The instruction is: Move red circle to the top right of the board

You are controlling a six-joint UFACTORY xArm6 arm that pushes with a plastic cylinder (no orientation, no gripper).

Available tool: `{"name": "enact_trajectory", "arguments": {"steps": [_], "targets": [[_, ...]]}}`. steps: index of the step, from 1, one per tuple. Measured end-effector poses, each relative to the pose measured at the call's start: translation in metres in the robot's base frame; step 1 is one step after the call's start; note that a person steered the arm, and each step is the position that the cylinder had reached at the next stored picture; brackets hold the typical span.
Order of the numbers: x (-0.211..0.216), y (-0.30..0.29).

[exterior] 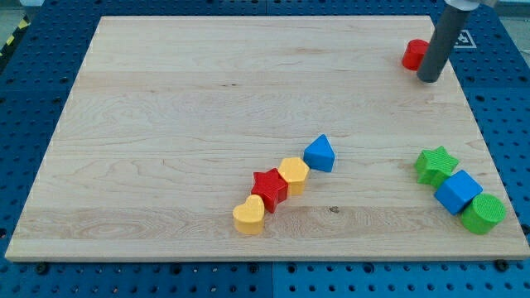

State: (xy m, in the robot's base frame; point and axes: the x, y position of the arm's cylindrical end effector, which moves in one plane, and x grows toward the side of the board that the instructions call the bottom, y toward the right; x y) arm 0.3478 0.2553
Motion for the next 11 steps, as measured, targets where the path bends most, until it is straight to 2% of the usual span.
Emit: {"name": "enact_trajectory", "arguments": {"steps": [1,3,5,6,10,11], "targets": [[0.0,0.001],[-0.041,-0.004],[-0.043,-0.016],[-0.043,-0.041],[-0.076,-0.039],[-0.068,-0.078]]}}
